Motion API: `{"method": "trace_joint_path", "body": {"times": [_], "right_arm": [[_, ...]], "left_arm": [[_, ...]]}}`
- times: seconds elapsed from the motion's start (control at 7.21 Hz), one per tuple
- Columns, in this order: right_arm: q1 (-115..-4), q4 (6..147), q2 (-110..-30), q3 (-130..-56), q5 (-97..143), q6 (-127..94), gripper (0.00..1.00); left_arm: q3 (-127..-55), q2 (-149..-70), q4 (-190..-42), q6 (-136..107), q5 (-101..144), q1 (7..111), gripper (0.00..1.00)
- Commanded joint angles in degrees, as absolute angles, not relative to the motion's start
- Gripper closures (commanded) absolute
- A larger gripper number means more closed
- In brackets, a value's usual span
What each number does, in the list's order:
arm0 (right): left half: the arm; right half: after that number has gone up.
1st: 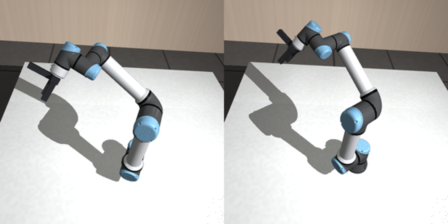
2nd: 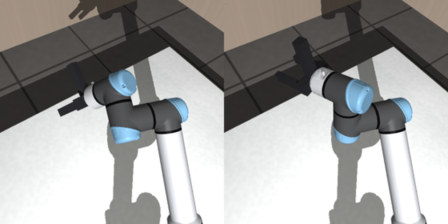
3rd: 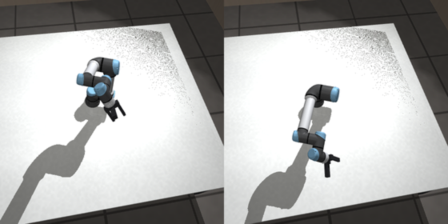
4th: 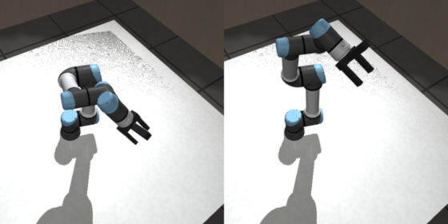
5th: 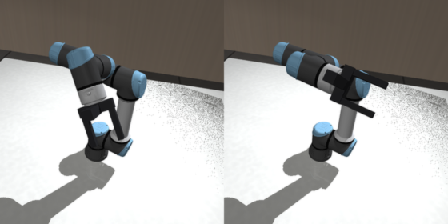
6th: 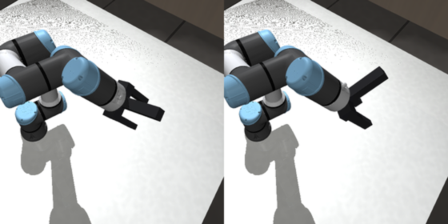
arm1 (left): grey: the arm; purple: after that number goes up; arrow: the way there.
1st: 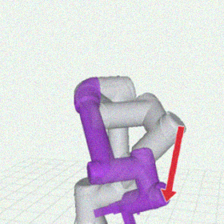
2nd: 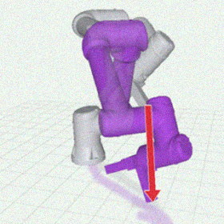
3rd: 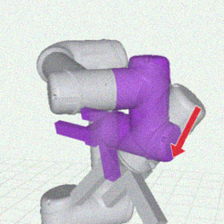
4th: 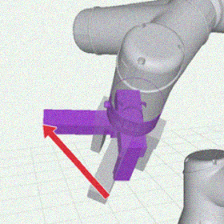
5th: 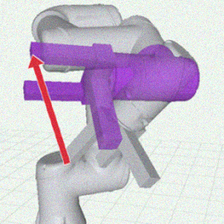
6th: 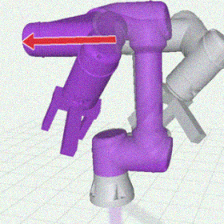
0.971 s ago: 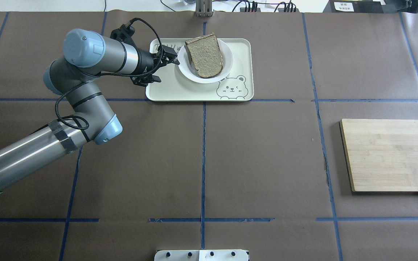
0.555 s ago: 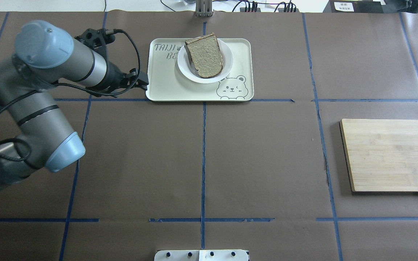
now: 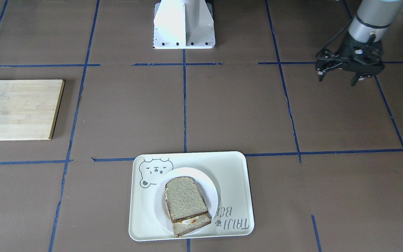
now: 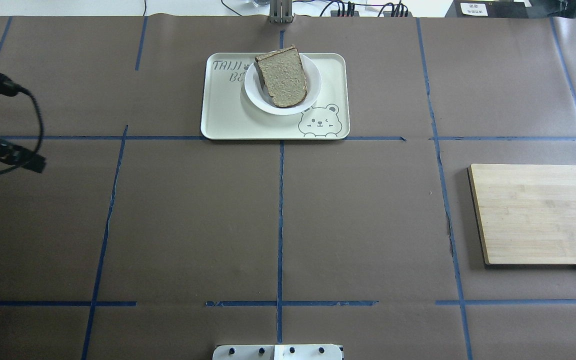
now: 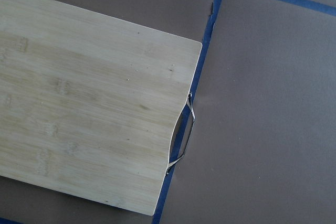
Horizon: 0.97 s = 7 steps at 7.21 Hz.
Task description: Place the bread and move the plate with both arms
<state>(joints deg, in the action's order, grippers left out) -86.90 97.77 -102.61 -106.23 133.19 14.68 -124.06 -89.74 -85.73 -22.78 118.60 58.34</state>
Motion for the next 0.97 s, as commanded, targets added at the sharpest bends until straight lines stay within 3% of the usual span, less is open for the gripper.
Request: {"method": "trace_joint_path", "body": {"times": [0.0,0.42,0.83], "right_arm": [[-86.8,97.7,-102.7,-106.3,133.5,13.8,0.00],[-86.8,97.8,-102.7,-106.1,133.5,14.0,0.00],[-86.8,97.8,-102.7,-106.1,133.5,13.9,0.00]], "left_arm": [[-119.9,-80.2,-85.7,0.6,129.0,76.5,0.00],[-103.8,-78.6,-88.7,8.2,136.5,89.5,0.00],[-102.1,-76.9,-89.4,7.7,136.7,90.8,0.00]]}}
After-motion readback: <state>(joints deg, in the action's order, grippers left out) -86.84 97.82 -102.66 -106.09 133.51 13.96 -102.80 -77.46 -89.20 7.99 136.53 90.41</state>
